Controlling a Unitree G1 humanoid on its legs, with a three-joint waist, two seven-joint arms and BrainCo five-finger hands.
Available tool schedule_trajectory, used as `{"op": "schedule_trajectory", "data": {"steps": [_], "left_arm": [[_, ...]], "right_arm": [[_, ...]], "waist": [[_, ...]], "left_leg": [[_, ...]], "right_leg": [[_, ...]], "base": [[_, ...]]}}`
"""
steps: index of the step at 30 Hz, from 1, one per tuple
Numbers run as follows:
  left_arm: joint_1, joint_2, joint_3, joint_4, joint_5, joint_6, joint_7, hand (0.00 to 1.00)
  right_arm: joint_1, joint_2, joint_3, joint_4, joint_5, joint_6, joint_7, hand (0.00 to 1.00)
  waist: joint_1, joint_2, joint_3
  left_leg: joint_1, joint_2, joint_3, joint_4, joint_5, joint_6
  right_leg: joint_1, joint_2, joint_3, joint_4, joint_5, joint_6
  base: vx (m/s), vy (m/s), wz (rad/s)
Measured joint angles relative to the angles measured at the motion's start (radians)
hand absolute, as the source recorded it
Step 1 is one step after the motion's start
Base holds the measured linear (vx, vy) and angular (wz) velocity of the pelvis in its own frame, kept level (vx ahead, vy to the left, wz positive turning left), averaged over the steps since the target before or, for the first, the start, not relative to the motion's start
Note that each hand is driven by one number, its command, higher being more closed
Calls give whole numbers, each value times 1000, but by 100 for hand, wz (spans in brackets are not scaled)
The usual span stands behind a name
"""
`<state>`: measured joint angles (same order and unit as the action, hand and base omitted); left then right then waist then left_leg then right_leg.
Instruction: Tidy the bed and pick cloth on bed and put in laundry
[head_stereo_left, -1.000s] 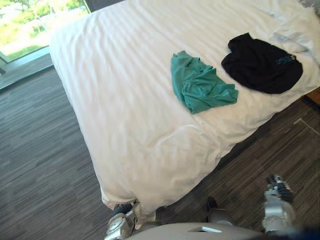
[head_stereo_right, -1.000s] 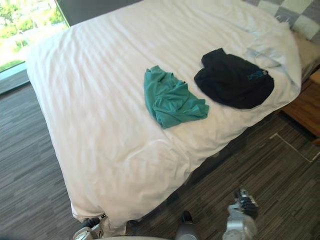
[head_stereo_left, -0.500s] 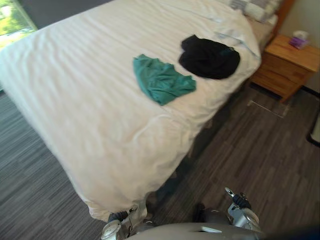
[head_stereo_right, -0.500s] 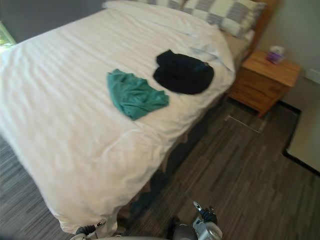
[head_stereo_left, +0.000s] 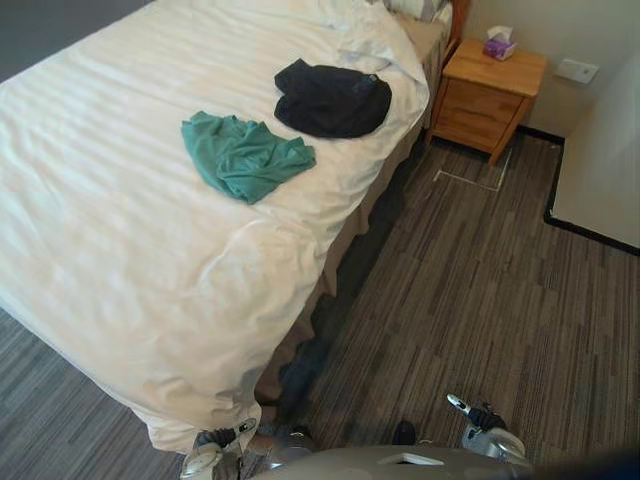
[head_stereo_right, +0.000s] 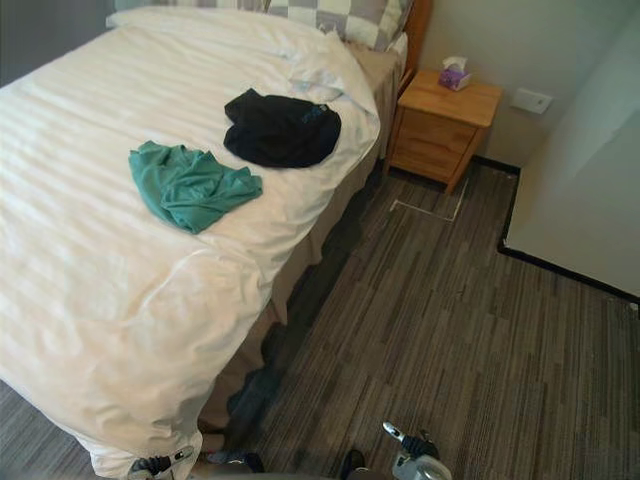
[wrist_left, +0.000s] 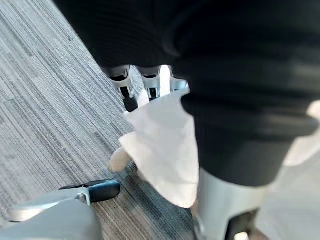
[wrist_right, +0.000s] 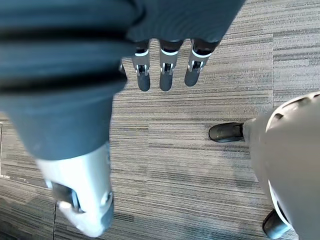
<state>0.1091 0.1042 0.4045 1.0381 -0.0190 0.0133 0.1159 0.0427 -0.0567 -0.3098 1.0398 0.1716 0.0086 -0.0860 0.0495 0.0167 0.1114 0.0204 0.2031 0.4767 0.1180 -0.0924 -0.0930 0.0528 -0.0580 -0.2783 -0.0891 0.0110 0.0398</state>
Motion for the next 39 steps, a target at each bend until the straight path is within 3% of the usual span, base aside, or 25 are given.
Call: {"op": "schedule_trajectory", "data": {"steps": [3,5,7,8,9,13,16,18,22,25,28,31,32,39], "left_arm": [[5,-10,1,-3,0,0,0,0],[-4,-17,2,-3,-4,0,1,0],[-7,-33,-1,-3,-9,1,2,0],[-13,-47,-3,-3,-10,1,5,0],[-19,-51,-4,-4,-10,1,8,0],[-20,-56,-20,-1,-10,2,17,0],[-13,-49,-50,8,-10,6,21,0],[-2,-52,-50,9,-10,23,22,0],[-1,-41,-98,35,-8,42,23,0],[10,-38,-134,48,-4,44,23,0],[8,-38,-145,40,13,37,21,0],[8,-35,-151,36,31,34,13,0],[-28,-29,-169,74,32,0,12,0],[-31,-33,-161,71,30,0,13,0]], "right_arm": [[-7,0,4,0,0,-5,-1,0],[-14,-2,7,8,0,-5,-8,0],[-18,-5,16,15,0,-5,-16,0],[-21,-23,17,17,0,-7,-21,0],[-19,-23,18,17,0,-8,-26,0],[2,-8,21,12,1,-10,-34,0],[10,-6,14,0,0,-15,-34,0],[6,2,9,-8,-1,-16,-33,0],[0,10,2,-29,-10,-17,-34,0],[-1,10,3,-33,-22,-17,-35,0],[-1,23,-4,-30,-31,-17,-44,0],[0,43,-35,-17,-39,-15,-50,0],[-8,20,4,39,-39,-15,-55,0],[-8,20,-2,39,-39,-15,-55,0]], "waist": [[0,3,29],[3,9,46],[4,25,51],[5,40,56],[5,44,60],[7,28,75],[-6,34,80],[0,42,78],[-19,43,78],[-37,40,80],[-36,17,73],[-36,-1,67],[-51,-3,30],[-54,-4,31]], "left_leg": [[2,9,5,35,-3,1],[-11,4,-92,75,-17,3],[-28,-1,-273,95,-64,1],[-28,-9,-316,94,-121,-18],[-27,-26,-323,99,-148,-13],[-11,-94,-373,117,-200,6],[24,-98,-342,97,-200,12],[53,-93,-310,64,-181,28],[87,-95,-287,25,-149,25],[102,-107,-293,24,-138,33],[80,-141,-295,23,-138,33],[75,-146,-286,9,-144,43],[137,-149,-298,-27,-166,46],[136,-147,-301,-26,-166,46]], "right_leg": [[-1,8,42,-13,10,-7],[-7,15,77,-13,13,-9],[-35,34,136,-13,15,-6],[-55,47,171,-13,18,-1],[-60,49,187,-13,22,5],[-79,36,274,-11,57,6],[-82,39,304,-7,97,5],[-95,52,329,4,95,3],[-208,68,326,226,5,-7],[-218,49,290,270,2,-7],[-213,20,288,215,8,1],[-161,12,293,68,92,9],[-110,22,309,-14,134,15],[-109,20,300,-14,127,13]], "base": [[-182,-34,-29],[-151,-31,-47],[-122,21,-80],[-100,78,-90],[-101,111,-104],[-25,119,-73],[83,71,-43],[181,32,-52],[127,4,-38],[29,8,-7],[-61,29,1],[-100,41,-7],[-47,12,-7],[0,0,2]]}}
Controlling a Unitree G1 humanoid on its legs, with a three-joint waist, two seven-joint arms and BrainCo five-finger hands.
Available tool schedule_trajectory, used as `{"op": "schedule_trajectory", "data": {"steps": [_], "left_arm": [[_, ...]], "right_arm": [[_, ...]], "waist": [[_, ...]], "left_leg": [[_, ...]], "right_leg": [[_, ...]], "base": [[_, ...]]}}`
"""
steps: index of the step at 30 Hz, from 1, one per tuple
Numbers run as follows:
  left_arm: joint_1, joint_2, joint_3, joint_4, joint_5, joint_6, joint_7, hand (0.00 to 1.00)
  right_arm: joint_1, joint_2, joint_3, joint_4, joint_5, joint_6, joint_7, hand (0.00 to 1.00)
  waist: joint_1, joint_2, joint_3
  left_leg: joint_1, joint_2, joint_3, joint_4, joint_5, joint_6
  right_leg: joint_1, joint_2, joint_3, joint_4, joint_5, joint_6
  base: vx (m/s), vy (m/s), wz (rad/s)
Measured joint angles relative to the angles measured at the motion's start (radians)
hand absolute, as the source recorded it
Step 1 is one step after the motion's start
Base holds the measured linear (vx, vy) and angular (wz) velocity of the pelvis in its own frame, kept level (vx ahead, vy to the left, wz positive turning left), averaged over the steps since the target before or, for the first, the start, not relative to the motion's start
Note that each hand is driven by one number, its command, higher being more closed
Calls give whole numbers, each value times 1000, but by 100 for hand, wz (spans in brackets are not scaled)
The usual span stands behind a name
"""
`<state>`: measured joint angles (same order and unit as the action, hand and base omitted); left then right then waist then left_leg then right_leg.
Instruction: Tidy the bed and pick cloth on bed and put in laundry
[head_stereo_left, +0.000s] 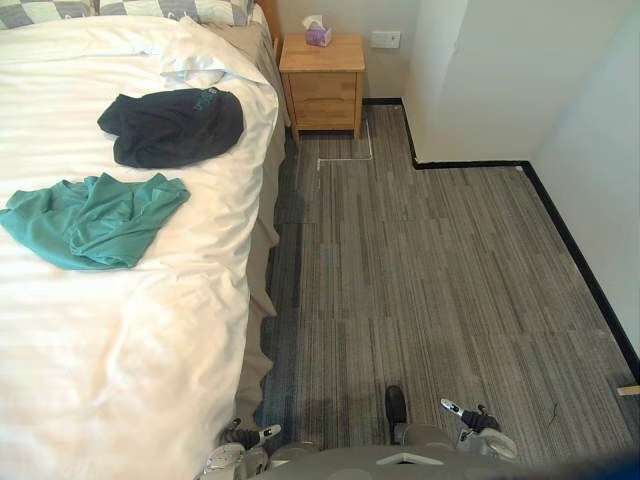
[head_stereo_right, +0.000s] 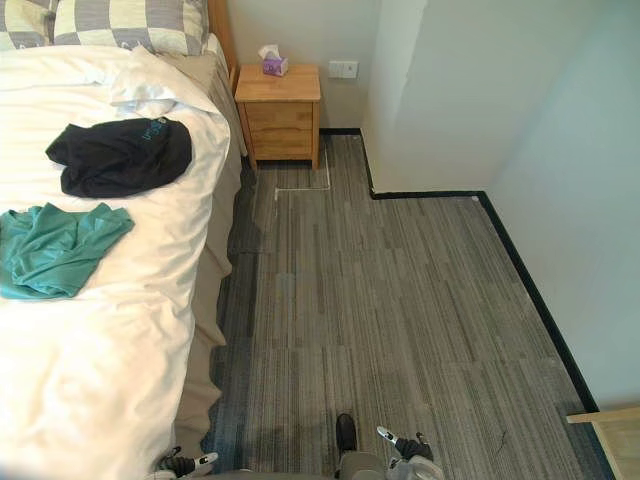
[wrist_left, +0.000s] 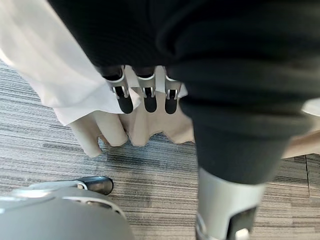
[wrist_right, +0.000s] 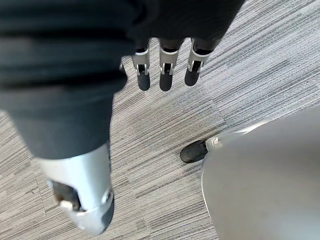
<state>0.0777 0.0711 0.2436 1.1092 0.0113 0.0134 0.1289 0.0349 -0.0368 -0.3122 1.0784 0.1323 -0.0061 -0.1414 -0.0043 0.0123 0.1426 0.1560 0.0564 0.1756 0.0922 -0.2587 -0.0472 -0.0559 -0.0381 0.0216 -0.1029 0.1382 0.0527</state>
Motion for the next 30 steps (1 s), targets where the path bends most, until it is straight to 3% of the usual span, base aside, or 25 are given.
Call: {"op": "schedule_trajectory", "data": {"steps": [6,8,9,11,14,17,20,22,23,24,26,29,30], "left_arm": [[14,-6,3,-32,-23,0,4,0],[5,-11,2,-49,-57,0,11,0],[4,-11,2,-48,-63,1,11,0],[-2,-16,5,-48,-79,1,14,0],[-22,-27,27,-48,-79,-5,25,0],[-27,-55,33,-54,-79,-24,25,0],[-47,-67,24,-70,-79,-26,21,0],[-53,-61,30,-77,-82,-28,21,0],[-53,-65,24,-88,-90,-41,21,0],[-53,-64,10,-88,-101,-44,21,0],[-51,-64,-8,-102,-102,-47,20,0],[-44,-76,-5,-116,-101,-48,8,0],[-39,-93,10,-121,-100,-47,1,0]], "right_arm": [[-2,11,-37,-3,-2,13,0,0],[-30,9,-36,-3,-32,24,-2,0],[-33,8,-36,-4,-37,24,-3,0],[-38,-11,-26,1,-39,28,-8,0],[-35,-25,-29,10,-39,29,-12,0],[-28,-32,-33,9,-39,28,-12,0],[-26,-39,-34,10,-39,26,-12,0],[-28,-43,-29,10,-39,26,-12,0],[-33,-48,-28,13,-39,26,-13,0],[-40,-51,-29,13,-39,25,-15,0],[-50,-52,-28,12,-39,20,-16,0],[-47,-48,-26,0,-39,20,-15,0],[-41,-49,-24,-12,-39,20,-16,0]], "waist": [[2,10,9],[13,11,25],[13,15,29],[15,33,37],[7,35,38],[-7,37,42],[-6,36,77],[-3,30,108],[5,17,119],[6,17,119],[13,19,119],[22,41,113],[31,59,110]], "left_leg": [[-20,26,-3,4,-2,-5],[-39,50,45,26,-9,-16],[-42,55,55,33,-12,-22],[-40,70,100,62,-17,-31],[-34,73,151,143,4,-65],[-20,71,148,186,28,-68],[-93,107,134,386,37,-66],[-160,113,104,524,88,-58],[-178,81,80,496,13,-43],[-190,56,81,440,-22,-37],[-217,19,99,321,-26,-29],[-258,13,162,147,35,-17],[-259,15,179,99,104,32]], "right_leg": [[-14,10,-43,6,-29,-10],[-68,-7,-189,57,-45,-39],[-68,-6,-204,55,-43,-41],[-39,21,-167,2,1,-34],[-16,24,-134,4,4,-39],[15,20,-151,3,-12,-53],[56,15,-191,4,-50,-66],[88,0,-193,4,-72,-74],[95,-24,-192,4,-87,-78],[95,-40,-193,4,-94,-68],[98,-65,-193,4,-104,-50],[102,-66,-189,-1,-118,-25],[103,-60,-174,0,-127,-7]], "base": [[18,-33,11],[44,-38,-42],[73,-41,-43],[151,-73,-52],[107,-61,-62],[44,-38,-20],[49,-38,28],[87,-16,38],[74,-3,20],[66,-1,13],[38,38,2],[72,101,-15],[135,112,-28]]}}
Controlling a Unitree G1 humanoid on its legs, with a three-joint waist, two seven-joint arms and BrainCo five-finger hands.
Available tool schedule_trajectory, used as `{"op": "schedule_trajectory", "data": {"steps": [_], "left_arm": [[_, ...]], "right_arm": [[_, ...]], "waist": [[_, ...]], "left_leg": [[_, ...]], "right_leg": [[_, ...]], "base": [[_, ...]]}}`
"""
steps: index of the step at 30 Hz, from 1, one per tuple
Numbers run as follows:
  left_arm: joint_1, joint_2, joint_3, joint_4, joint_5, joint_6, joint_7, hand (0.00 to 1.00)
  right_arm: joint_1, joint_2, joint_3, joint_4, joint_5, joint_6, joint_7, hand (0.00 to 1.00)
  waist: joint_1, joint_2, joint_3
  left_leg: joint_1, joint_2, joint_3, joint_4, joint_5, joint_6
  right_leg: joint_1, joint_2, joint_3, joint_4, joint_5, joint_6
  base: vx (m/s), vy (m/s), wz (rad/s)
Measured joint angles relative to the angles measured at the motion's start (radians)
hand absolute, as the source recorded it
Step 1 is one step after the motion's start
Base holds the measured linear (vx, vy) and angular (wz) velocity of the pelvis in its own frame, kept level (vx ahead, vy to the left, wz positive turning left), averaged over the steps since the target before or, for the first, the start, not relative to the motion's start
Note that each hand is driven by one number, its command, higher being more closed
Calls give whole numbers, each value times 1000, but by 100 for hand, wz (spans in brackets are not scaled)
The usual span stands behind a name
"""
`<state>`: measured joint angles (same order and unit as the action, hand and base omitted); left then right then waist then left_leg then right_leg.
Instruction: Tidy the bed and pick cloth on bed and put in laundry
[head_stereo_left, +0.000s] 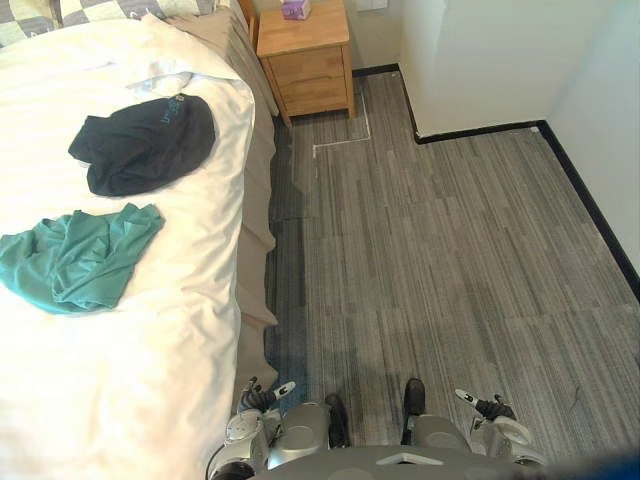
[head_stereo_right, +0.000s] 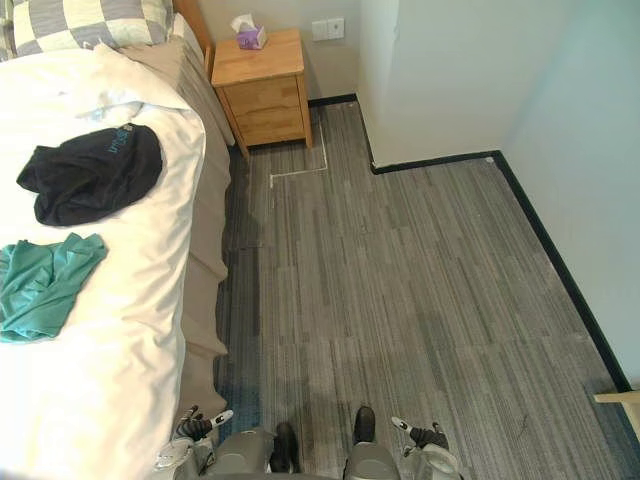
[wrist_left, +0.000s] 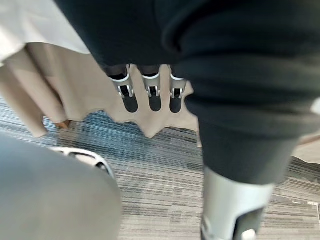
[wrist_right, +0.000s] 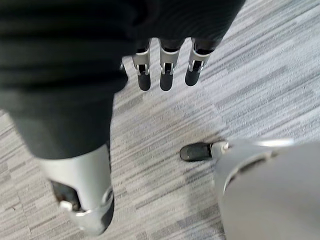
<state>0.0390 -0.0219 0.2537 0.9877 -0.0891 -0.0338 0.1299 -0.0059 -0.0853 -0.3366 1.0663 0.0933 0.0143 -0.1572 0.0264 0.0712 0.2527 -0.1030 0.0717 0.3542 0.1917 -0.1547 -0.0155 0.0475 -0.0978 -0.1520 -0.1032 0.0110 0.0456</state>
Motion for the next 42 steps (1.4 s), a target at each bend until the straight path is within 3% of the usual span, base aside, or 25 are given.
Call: {"op": "schedule_trajectory", "data": {"steps": [1,4,9,11,12,13,15,17,20,21,22,23,24,26,27,28,29,31,33,34,35,36,37,39,42], "left_arm": [[4,-9,2,-4,0,1,-1,0],[16,-6,9,-33,-5,2,-1,0],[27,-4,34,-21,-9,9,-11,0],[28,-1,24,4,-7,9,-15,0],[28,3,22,8,-8,10,-16,0],[32,16,6,18,-7,16,-16,0],[35,45,-19,22,-6,31,-16,0],[26,45,-18,42,-7,32,-14,0],[14,34,-13,56,-10,30,-14,0],[24,27,-1,53,-10,28,-14,0],[24,30,7,51,-10,27,-14,0],[2,-12,16,43,-2,24,-20,0],[-9,-24,39,5,1,11,-15,0],[-27,-38,78,7,1,8,-11,0],[6,-43,112,1,1,3,0,0],[22,-34,122,-6,1,1,0,0],[20,-47,142,19,3,1,1,0],[21,-57,152,35,3,5,2,0],[20,-52,151,32,4,9,1,0],[21,-50,155,23,4,10,1,0],[26,-57,166,5,0,9,1,0],[26,-60,172,4,0,8,1,0],[27,-65,179,-3,-1,8,1,0],[28,-69,180,-21,-3,10,0,0],[25,-67,178,-42,-21,1,2,0]], "right_arm": [[3,5,3,-8,0,0,0,0],[5,26,3,-9,0,1,0,0],[13,41,-42,18,-10,3,18,0],[12,35,-75,8,-20,-1,27,0],[10,35,-85,2,-20,-1,28,0],[10,35,-88,-23,-22,0,29,0],[37,35,-85,-23,-30,4,30,0],[43,27,-86,-23,-30,6,30,0],[41,23,-78,-44,-29,1,29,0],[59,37,-70,-49,-28,2,27,0],[76,45,-66,-48,-28,1,27,0],[49,28,-75,-32,-28,8,20,0],[20,34,-88,-33,-28,13,17,0],[20,33,-83,-62,-27,12,18,0],[65,38,-40,-111,-28,12,17,0],[85,47,-21,-114,-28,11,18,0],[89,28,-12,-114,-27,6,19,0],[85,27,-16,-119,-27,-3,16,0],[86,31,-31,-116,-26,0,16,0],[92,39,-48,-115,-26,3,16,0],[103,39,-47,-117,-27,4,15,0],[106,38,-46,-120,-27,4,14,0],[121,35,-41,-134,-27,3,9,0],[125,36,-39,-134,-27,4,-2,0],[120,37,-46,-102,-26,5,-6,0]], "waist": [[3,12,-8],[6,-6,-8],[17,-29,-38],[5,-21,-50],[-2,-22,-50],[-25,-38,-45],[-54,-55,-44],[-65,-35,-31],[-72,-8,-16],[-71,-36,-27],[-77,-52,-27],[-64,10,-2],[-66,-15,29],[-68,-13,57],[-63,-32,14],[-64,-53,-6],[-60,-23,-21],[-55,-10,-27],[-59,-6,-27],[-63,-3,-27],[-58,2,-23],[-57,4,-23],[-38,8,-25],[-30,9,-26],[-6,-8,-25]], "left_leg": [[-2,-3,8,0,-9,14],[16,-23,39,22,-34,57],[105,-74,50,-30,-59,63],[165,-88,44,-93,-106,62],[175,-90,37,-94,-114,62],[229,-100,-2,-90,-137,67],[297,-95,-59,-85,-162,69],[359,-37,-101,-87,-166,68],[387,36,-106,-33,-166,44],[405,48,-116,14,-179,-40],[408,41,-118,29,-190,-70],[395,83,-113,19,-234,-101],[371,52,-101,-70,-212,-91],[379,56,-88,-147,-70,-75],[402,63,-75,-142,-60,-91],[409,50,-76,-148,-69,-94],[437,85,-60,-157,-85,-104],[425,125,-61,-113,-70,-93],[378,163,-73,15,-47,-91],[318,195,-106,186,-17,-79],[236,225,-172,409,97,-72],[212,234,-191,471,156,-70],[138,260,-225,658,197,-74],[24,254,-219,815,100,-80],[-71,204,-187,750,2,-72]], "right_leg": [[-1,1,-3,5,-6,5],[-17,-32,-8,98,-66,26],[22,-76,-8,141,-114,63],[-113,-106,3,490,-222,126],[-143,-118,4,575,-225,132],[-233,-163,0,842,-196,149],[-294,-193,-26,1069,-210,97],[-382,-147,-104,1150,-284,-23],[-487,-32,-178,929,-296,-62],[-467,36,-152,511,-120,-81],[-451,34,-138,425,25,-143],[-415,69,-171,412,6,-173],[-419,30,-162,472,-23,-172],[-472,-13,-157,658,-54,-172],[-500,-40,-85,623,-89,-85],[-496,-57,-66,580,-83,-81],[-491,-38,-93,635,-152,-87],[-486,-13,-116,647,-196,-100],[-453,7,-132,633,-220,-107],[-409,26,-134,618,-241,-114],[-346,52,-125,593,-261,-128],[-324,64,-119,582,-266,-132],[-260,94,-96,544,-278,-149],[-144,127,-41,458,-290,-169],[-42,129,36,370,-280,-159]], "base": [[225,151,-24],[264,113,-5],[326,81,-8],[261,91,-3],[380,81,39],[379,38,83],[450,-50,90],[455,-158,59],[565,-265,35],[476,-253,47],[601,-285,50],[387,-185,51],[437,-220,56],[151,-151,72],[40,-131,81],[120,-183,79],[171,-157,40],[263,-247,9],[269,-296,0],[326,-326,-15],[270,-262,-24],[362,-242,-56],[273,-120,-58],[434,-167,-72],[328,-63,-64]]}}
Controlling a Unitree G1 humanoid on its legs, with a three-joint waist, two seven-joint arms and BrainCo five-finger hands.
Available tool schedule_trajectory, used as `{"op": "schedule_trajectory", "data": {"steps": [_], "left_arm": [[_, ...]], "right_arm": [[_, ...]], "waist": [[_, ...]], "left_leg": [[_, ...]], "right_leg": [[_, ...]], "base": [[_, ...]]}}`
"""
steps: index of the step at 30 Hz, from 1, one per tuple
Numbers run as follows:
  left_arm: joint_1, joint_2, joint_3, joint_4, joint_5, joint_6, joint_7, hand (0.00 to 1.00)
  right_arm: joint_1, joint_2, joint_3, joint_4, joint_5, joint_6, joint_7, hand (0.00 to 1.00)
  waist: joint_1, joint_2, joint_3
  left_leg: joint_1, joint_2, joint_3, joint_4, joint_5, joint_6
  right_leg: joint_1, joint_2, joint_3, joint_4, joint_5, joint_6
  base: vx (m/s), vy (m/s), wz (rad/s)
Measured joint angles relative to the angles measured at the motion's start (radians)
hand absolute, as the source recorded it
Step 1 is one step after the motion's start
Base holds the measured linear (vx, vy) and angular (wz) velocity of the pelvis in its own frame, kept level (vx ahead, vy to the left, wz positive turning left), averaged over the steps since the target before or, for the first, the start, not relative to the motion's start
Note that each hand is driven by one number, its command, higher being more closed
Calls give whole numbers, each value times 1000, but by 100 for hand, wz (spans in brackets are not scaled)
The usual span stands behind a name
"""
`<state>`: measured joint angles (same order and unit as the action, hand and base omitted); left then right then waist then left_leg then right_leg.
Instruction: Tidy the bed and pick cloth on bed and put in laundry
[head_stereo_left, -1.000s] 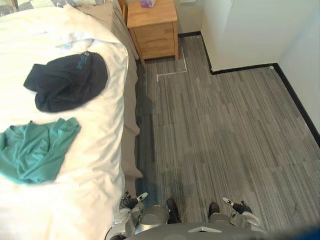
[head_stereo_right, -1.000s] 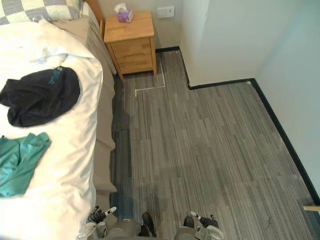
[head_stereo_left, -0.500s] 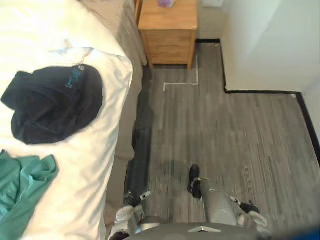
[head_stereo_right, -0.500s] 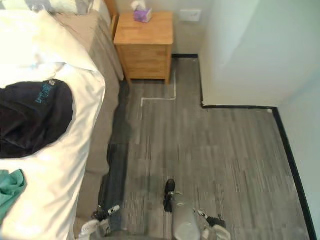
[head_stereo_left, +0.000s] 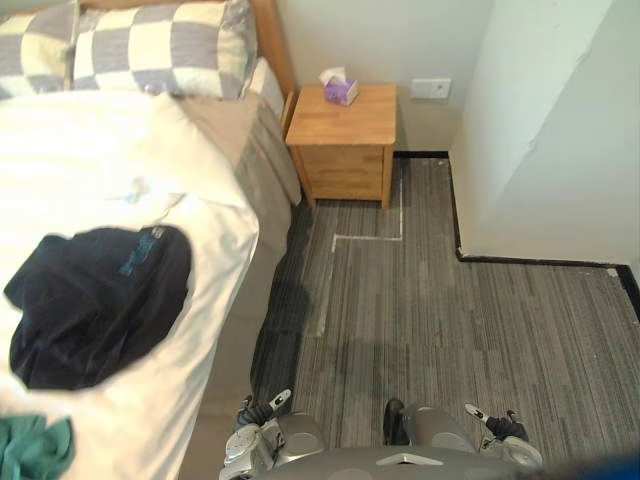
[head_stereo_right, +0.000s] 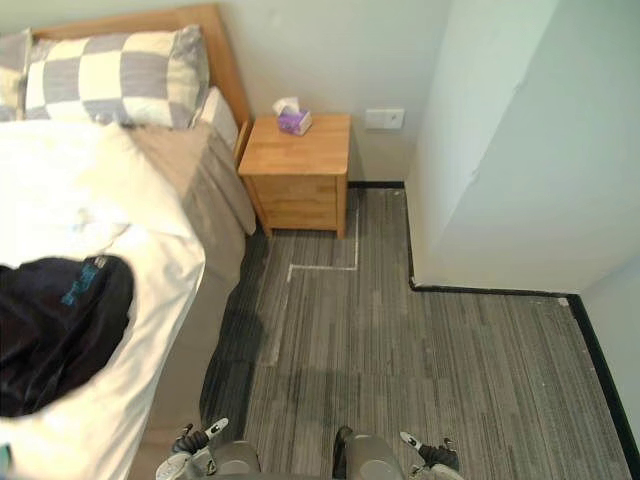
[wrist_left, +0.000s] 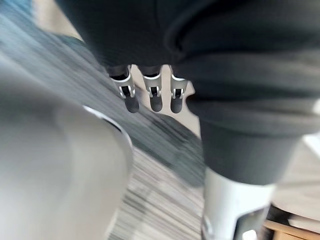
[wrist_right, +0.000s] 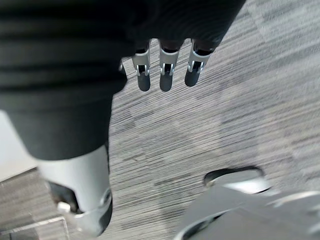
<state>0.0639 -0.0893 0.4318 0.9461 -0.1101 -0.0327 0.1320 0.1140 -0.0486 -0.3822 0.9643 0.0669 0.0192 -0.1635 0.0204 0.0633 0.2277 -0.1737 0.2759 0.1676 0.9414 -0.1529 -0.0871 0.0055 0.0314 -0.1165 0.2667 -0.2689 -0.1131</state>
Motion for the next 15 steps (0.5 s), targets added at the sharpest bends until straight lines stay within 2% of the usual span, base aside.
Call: {"op": "schedule_trajectory", "data": {"steps": [1,2,3,4,5,6,7,8,9,10,11,12,13,14,15], "left_arm": [[0,-1,-1,-4,-1,-2,1,0],[0,-1,-4,-12,1,-2,0,0],[0,9,-20,-16,2,-3,-1,0],[0,10,-23,-16,2,-3,-1,0],[-1,23,-41,-20,3,-3,-3,0],[-2,30,-47,-21,3,-4,-3,0],[-2,31,-50,-21,3,-5,-3,0],[-5,38,-57,-19,5,-12,-3,0],[-5,58,-72,-15,6,-11,-3,0],[-4,61,-77,-13,10,-12,-3,0],[-4,67,-76,-8,16,-9,-3,0],[-4,70,-76,-5,18,-8,-4,0],[-3,84,-82,17,21,-4,-6,0],[2,95,-116,31,21,5,-7,0],[3,99,-130,35,21,7,-9,0]], "right_arm": [[-2,0,-1,6,0,1,-1,0],[-3,3,-1,5,0,0,-2,0],[-4,11,-2,5,0,0,-3,0],[-4,12,-2,5,-1,1,-3,0],[4,24,-3,6,-3,1,-3,0],[8,33,-2,5,-4,0,-3,0],[9,33,-2,5,-4,0,-3,0],[17,38,4,14,-6,-1,-2,0],[2,59,10,18,-10,-1,1,0],[-3,63,7,19,-10,-2,2,0],[-6,81,-1,12,-10,-10,5,0],[-7,86,-5,13,-11,-10,6,0],[-13,97,-36,29,-11,-10,11,0],[-30,91,-51,53,-11,-10,13,0],[-34,85,-51,55,-12,-9,13,0]], "waist": [[3,-1,0],[6,-5,0],[11,-18,0],[11,-20,0],[21,-39,-8],[23,-51,-12],[24,-52,-13],[35,-67,-15],[33,-87,-40],[30,-90,-43],[29,-96,-49],[30,-100,-51],[27,-115,-57],[20,-109,-62],[15,-105,-61]], "left_leg": [[-13,-9,6,-29,-13,1],[-40,-40,18,-133,-42,-4],[-59,-94,23,-307,-55,-11],[-59,-99,25,-327,-55,-11],[-74,-146,56,-477,-40,-9],[-85,-173,103,-596,16,12],[-89,-176,126,-635,41,21],[-72,-180,198,-660,134,108],[-51,-208,227,-684,115,121],[-48,-209,231,-683,102,130],[-32,-209,246,-670,77,152],[-23,-210,256,-670,73,158],[27,-236,262,-695,57,163],[107,-256,228,-746,19,155],[133,-259,215,-763,2,152]], "right_leg": [[14,-1,7,-11,-1,2],[58,-7,30,-48,0,10],[107,-27,59,-82,-10,29],[112,-29,61,-86,-11,32],[147,-59,79,-120,-23,53],[182,-84,78,-148,-36,76],[196,-90,79,-155,-41,85],[231,-115,90,-164,-54,109],[224,-142,104,-164,-27,141],[220,-144,110,-162,-3,145],[216,-150,133,-137,56,145],[210,-153,139,-112,69,152],[187,-158,142,11,97,197],[116,-158,142,241,147,320],[83,-156,146,324,179,374]], "base": [[417,-10,-77],[564,63,-72],[484,64,-61],[632,130,-51],[566,128,-32],[566,128,-32],[590,173,-33],[603,180,-33],[725,214,-35],[606,190,-21],[475,179,-9],[576,254,5],[657,285,28],[545,235,34],[517,173,68]]}}
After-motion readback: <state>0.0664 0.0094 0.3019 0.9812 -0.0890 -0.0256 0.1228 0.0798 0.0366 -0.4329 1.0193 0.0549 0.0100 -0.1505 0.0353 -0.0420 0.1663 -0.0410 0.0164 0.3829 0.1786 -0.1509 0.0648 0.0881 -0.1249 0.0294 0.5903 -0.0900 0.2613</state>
